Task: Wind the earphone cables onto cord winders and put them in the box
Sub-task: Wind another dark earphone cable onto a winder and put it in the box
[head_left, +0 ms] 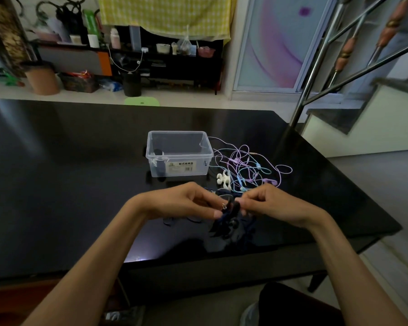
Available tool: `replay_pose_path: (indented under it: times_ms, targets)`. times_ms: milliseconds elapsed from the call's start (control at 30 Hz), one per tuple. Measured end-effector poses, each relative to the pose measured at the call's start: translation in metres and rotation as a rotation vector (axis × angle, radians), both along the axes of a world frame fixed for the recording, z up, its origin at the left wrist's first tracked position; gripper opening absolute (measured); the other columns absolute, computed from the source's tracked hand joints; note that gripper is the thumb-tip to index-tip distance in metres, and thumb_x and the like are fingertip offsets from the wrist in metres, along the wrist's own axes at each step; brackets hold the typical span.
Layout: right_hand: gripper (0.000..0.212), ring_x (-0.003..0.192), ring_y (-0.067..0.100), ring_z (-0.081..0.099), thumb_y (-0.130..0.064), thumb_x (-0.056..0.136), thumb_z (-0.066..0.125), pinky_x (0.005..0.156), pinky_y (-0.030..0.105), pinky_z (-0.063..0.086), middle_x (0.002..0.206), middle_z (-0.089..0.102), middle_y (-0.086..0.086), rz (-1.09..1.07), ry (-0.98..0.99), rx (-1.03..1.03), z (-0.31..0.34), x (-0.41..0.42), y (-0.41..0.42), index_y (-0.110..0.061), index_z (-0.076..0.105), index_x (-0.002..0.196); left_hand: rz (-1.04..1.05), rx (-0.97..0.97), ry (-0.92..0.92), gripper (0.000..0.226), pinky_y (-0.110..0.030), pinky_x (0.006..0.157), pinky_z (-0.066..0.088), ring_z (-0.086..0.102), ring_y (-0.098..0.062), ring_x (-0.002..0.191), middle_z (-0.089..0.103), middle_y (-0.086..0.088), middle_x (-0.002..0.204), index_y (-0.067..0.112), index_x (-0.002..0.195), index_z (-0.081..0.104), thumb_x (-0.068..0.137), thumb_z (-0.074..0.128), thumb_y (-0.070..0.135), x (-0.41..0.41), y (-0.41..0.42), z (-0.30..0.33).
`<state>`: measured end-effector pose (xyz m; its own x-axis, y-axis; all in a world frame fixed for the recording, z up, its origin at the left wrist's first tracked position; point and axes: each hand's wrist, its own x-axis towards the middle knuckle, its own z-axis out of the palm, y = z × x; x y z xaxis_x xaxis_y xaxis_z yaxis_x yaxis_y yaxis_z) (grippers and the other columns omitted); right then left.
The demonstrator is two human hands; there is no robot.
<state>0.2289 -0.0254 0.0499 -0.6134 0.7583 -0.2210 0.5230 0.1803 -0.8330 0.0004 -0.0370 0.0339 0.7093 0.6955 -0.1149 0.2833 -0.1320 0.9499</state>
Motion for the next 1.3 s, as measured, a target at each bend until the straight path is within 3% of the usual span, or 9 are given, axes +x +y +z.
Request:
replay_pose_path:
  times_ms: [167, 367, 500, 567, 767, 900, 1000, 1133, 1300]
  targets:
    - [0.038, 0.043, 0.007, 0.025, -0.049, 0.079, 0.049, 0.044, 0.017, 0.029, 0.049, 0.030, -0.006, -0.183, 0.216, -0.239, -0.007, -0.012, 0.000, -0.015, 0.044, 0.064, 0.239, -0.134, -0.324, 0.032, -0.019, 0.089, 0.049, 0.062, -0.015, 0.112, 0.067, -0.005, 0.119, 0.010, 0.122, 0.061, 0.091, 0.054, 0.009, 0.003, 0.000, 0.003]
    - [0.032, 0.042, 0.005, 0.025, -0.039, 0.095, 0.042, 0.039, 0.014, 0.027, 0.055, 0.037, -0.003, -0.214, 0.310, -0.344, -0.016, -0.018, 0.005, -0.014, 0.048, 0.077, 0.722, -0.326, -0.787, 0.023, -0.019, 0.081, 0.055, 0.069, -0.006, 0.093, 0.072, 0.001, 0.107, 0.016, 0.111, 0.064, 0.091, 0.053, 0.012, 0.004, 0.010, 0.003]
    - [0.016, 0.044, 0.004, 0.032, -0.018, 0.094, 0.053, 0.041, 0.014, 0.029, 0.060, 0.048, -0.003, -0.154, 0.266, -0.285, -0.016, -0.014, 0.007, -0.009, 0.061, 0.105, 0.838, -0.312, -0.735, 0.021, -0.011, 0.066, 0.045, 0.064, -0.003, 0.104, 0.070, 0.006, 0.113, 0.023, 0.113, 0.061, 0.095, 0.052, 0.020, 0.000, 0.011, 0.002]
    - [0.029, 0.045, 0.004, 0.036, -0.010, 0.089, 0.061, 0.043, 0.015, 0.033, 0.066, 0.057, -0.001, -0.139, 0.253, -0.263, -0.017, -0.012, 0.007, -0.013, 0.059, 0.118, 0.856, -0.328, -0.754, 0.020, -0.009, 0.059, 0.045, 0.064, -0.003, 0.103, 0.068, 0.004, 0.116, 0.022, 0.112, 0.061, 0.095, 0.051, 0.022, -0.001, 0.011, 0.002]
    - [0.053, 0.069, 0.012, 0.059, -0.005, 0.080, 0.071, 0.066, 0.020, 0.051, 0.070, 0.066, -0.006, -0.300, 0.068, -0.076, -0.025, -0.006, 0.014, -0.022, 0.052, 0.126, 0.925, -0.265, -0.770, 0.021, -0.027, 0.094, 0.046, 0.061, -0.007, 0.106, 0.067, 0.003, 0.115, 0.020, 0.115, 0.059, 0.098, 0.046, 0.022, -0.005, 0.015, 0.005]
    - [0.066, 0.068, 0.002, 0.055, 0.001, 0.075, 0.072, 0.066, 0.015, 0.046, 0.088, 0.062, -0.001, -0.398, -0.194, 0.259, -0.036, -0.002, 0.022, -0.022, 0.047, 0.131, 0.952, -0.282, -0.975, 0.021, -0.026, 0.086, 0.055, 0.067, -0.010, 0.096, 0.068, -0.002, 0.110, 0.013, 0.116, 0.057, 0.099, 0.044, 0.017, -0.012, 0.019, 0.003]
    - [0.048, 0.075, 0.009, 0.060, 0.002, 0.073, 0.071, 0.075, 0.032, 0.056, 0.088, 0.061, -0.006, -0.628, -0.255, 0.485, -0.041, 0.011, 0.030, -0.020, 0.061, 0.115, 1.087, -0.273, -1.118, 0.022, -0.026, 0.089, 0.053, 0.065, -0.013, 0.097, 0.066, -0.004, 0.109, 0.010, 0.117, 0.055, 0.100, 0.042, 0.016, -0.028, 0.023, 0.003]
    - [0.022, 0.079, 0.012, 0.066, -0.010, 0.073, 0.079, 0.083, 0.036, 0.056, 0.085, 0.069, -0.003, -0.860, -0.085, 0.459, -0.039, 0.035, 0.038, -0.018, 0.072, 0.092, 1.304, -0.243, -1.182, 0.014, -0.033, 0.098, 0.049, 0.066, -0.013, 0.087, 0.072, 0.002, 0.079, 0.011, 0.096, 0.056, 0.100, 0.042, 0.012, -0.050, 0.026, -0.002]
    - [0.038, 0.099, 0.021, 0.065, -0.025, 0.071, 0.081, 0.086, 0.034, 0.050, 0.107, 0.071, 0.006, -0.906, -0.255, 0.265, -0.036, 0.050, 0.036, -0.017, 0.070, 0.107, 1.253, -0.147, -0.976, 0.016, -0.026, 0.085, 0.053, 0.066, -0.007, 0.080, 0.065, -0.001, 0.095, 0.015, 0.094, 0.056, 0.100, 0.042, 0.012, -0.043, 0.024, -0.002]
